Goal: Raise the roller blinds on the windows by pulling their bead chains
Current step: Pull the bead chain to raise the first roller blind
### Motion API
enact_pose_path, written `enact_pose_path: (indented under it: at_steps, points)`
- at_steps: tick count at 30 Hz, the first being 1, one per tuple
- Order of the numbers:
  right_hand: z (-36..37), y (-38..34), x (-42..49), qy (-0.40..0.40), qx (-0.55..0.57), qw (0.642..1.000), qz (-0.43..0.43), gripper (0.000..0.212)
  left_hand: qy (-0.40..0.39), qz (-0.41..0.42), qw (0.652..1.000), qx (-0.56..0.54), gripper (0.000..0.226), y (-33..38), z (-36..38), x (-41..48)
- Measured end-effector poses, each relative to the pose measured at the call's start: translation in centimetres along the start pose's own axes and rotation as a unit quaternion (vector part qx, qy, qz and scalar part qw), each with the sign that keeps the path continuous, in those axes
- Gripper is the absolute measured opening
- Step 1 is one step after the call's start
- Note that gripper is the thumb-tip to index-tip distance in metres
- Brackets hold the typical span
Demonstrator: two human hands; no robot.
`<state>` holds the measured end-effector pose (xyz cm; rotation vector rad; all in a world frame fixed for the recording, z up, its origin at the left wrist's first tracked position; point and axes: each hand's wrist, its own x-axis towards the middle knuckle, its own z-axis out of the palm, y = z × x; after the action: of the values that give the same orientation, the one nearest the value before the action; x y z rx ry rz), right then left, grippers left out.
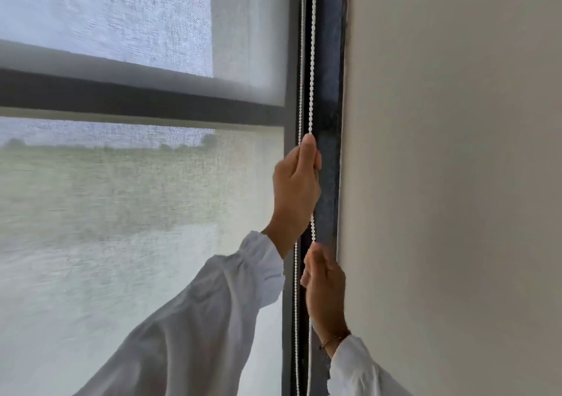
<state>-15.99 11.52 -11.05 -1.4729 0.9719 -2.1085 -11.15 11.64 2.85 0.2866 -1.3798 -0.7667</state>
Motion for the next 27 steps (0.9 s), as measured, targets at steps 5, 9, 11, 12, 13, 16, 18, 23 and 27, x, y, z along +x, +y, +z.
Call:
enact_pose_path:
  at_steps: [5,9,11,12,13,16,18,23,27]
  points:
    - [-0.7,-4.3,3.1,-0.017,0.296,0.935,0.195,0.054,-0.009,-0.042,0.999,0.014,0.043,1.2,-2.2,-3.8]
    - [1.2,-9.6,6.9,-0.136,0.276,0.936,0.171,0.049,0.001,-0.118,0.993,0.003,0.045,1.3,-2.9,-7.3]
    - [2.2,-13.0,8.8,-0.173,0.264,0.937,0.149,0.041,0.005,-0.145,0.989,0.028,0.050,0.2,-3.3,-9.6]
    - [2.5,-14.7,9.6,-0.184,0.264,0.937,0.133,0.038,0.006,-0.157,0.987,0.040,0.051,-0.4,-3.7,-10.7]
    - [2.9,-16.4,10.2,-0.186,0.260,0.940,0.119,0.037,0.005,-0.164,0.985,0.057,0.051,-1.1,-4.0,-11.8]
    - [4.1,-19.0,10.9,-0.091,0.176,0.978,0.062,0.042,-0.003,-0.161,0.982,0.101,0.047,-2.8,-4.4,-14.6]
    - [4.8,-18.6,10.6,0.017,0.097,0.994,-0.046,0.049,-0.014,-0.162,0.980,0.119,0.047,-3.2,-4.3,-14.9]
    - [3.0,-16.1,10.8,0.086,-0.028,0.975,-0.204,0.041,0.092,-0.096,0.984,0.114,0.028,-2.9,-5.8,-10.4]
    - [1.6,-11.7,8.2,0.065,-0.066,0.964,-0.248,0.034,0.099,-0.054,0.989,0.100,0.013,1.2,-4.3,-4.2]
